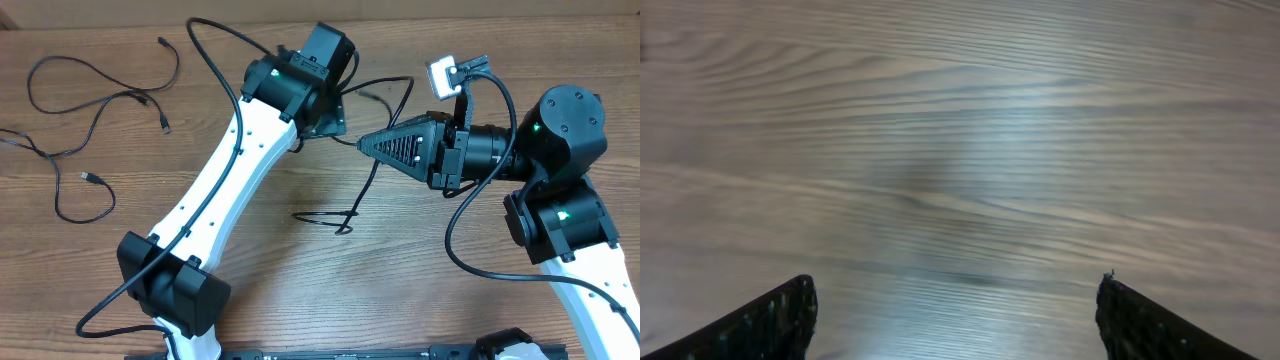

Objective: Untangle cables

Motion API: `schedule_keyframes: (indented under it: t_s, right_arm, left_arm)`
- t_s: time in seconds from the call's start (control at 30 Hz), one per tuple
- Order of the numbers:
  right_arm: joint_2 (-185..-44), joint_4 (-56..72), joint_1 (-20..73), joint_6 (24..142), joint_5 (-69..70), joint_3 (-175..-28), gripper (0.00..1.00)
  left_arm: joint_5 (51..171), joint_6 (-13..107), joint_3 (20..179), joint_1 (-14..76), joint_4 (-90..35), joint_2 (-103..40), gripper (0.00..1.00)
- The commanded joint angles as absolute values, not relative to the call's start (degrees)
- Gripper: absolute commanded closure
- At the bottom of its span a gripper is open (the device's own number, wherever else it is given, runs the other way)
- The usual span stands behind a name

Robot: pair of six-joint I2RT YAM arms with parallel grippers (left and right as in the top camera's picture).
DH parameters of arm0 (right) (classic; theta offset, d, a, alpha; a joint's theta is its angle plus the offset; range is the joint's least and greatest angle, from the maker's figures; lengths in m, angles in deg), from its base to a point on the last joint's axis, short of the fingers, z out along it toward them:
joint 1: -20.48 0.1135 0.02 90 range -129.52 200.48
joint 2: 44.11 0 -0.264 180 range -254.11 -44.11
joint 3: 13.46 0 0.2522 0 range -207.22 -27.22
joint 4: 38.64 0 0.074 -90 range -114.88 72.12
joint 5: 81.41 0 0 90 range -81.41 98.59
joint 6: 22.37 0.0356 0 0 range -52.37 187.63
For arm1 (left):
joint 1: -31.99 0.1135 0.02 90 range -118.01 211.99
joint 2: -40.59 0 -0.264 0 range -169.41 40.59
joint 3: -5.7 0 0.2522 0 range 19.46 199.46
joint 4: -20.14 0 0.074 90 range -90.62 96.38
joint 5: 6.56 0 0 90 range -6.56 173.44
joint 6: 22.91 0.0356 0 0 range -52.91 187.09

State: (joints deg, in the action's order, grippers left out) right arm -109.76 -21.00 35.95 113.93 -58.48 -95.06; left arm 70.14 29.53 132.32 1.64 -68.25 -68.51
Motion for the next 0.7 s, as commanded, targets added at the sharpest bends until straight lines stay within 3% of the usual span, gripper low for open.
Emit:
schedule_keyframes:
  t_s: [0.0,0.27,0.67]
  right_arm:
    - [-109.8,-21.6,36.1,113.6,-58.4,-96.4,0.96]
    - [-110.1,-20.1,36.1,109.9,-56.8,-96.3,0.96]
    - [-114.3,5.5,36.1,101.4,-27.3,-96.2,0.96]
  left_arm:
    - [61.3,22.9,132.2,3.2,-71.0,-68.8,0.12]
    - [58.9,19.8,132.2,8.8,-78.7,-68.8,0.16]
    - [56.5,18.1,132.2,11.3,-86.0,-68.8,0.23]
